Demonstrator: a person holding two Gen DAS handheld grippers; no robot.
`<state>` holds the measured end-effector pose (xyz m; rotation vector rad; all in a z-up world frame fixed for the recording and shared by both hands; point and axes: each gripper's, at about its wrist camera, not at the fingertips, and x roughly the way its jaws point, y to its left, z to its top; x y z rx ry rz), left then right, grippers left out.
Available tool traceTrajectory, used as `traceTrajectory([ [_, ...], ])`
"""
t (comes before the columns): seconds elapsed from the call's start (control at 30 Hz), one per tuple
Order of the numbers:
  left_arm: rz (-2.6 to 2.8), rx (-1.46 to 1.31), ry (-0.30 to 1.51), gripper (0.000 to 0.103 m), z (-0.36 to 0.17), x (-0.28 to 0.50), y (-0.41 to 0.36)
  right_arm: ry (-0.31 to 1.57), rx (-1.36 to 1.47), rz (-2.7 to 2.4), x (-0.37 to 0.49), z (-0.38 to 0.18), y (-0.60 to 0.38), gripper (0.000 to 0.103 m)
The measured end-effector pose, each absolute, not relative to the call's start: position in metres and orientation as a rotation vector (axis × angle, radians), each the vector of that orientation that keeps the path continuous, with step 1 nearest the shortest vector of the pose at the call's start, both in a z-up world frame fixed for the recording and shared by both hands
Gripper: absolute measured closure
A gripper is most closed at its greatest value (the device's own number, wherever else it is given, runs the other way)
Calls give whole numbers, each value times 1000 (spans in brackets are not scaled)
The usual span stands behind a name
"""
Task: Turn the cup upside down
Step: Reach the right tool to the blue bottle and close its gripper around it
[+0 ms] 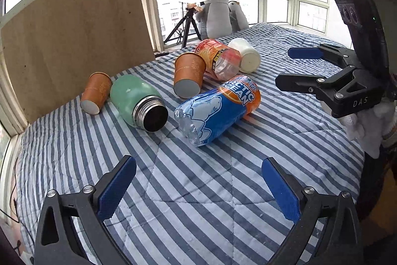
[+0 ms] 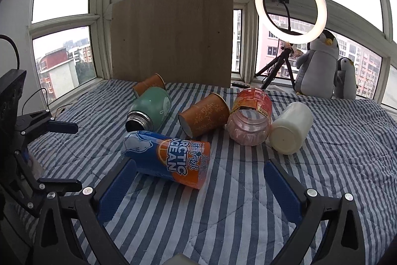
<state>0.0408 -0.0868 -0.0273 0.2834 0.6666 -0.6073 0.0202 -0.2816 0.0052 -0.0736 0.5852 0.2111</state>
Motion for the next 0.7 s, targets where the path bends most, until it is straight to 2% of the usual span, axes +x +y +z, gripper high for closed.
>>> traceTrajectory([
  [0.33,-637,227,663,1,-47,43,-83,676,-399,290,50,-6,-227,2],
  [0.7,-620,180,670,1,-50,53,-66,773,-615,407,72,-18,-185,2],
])
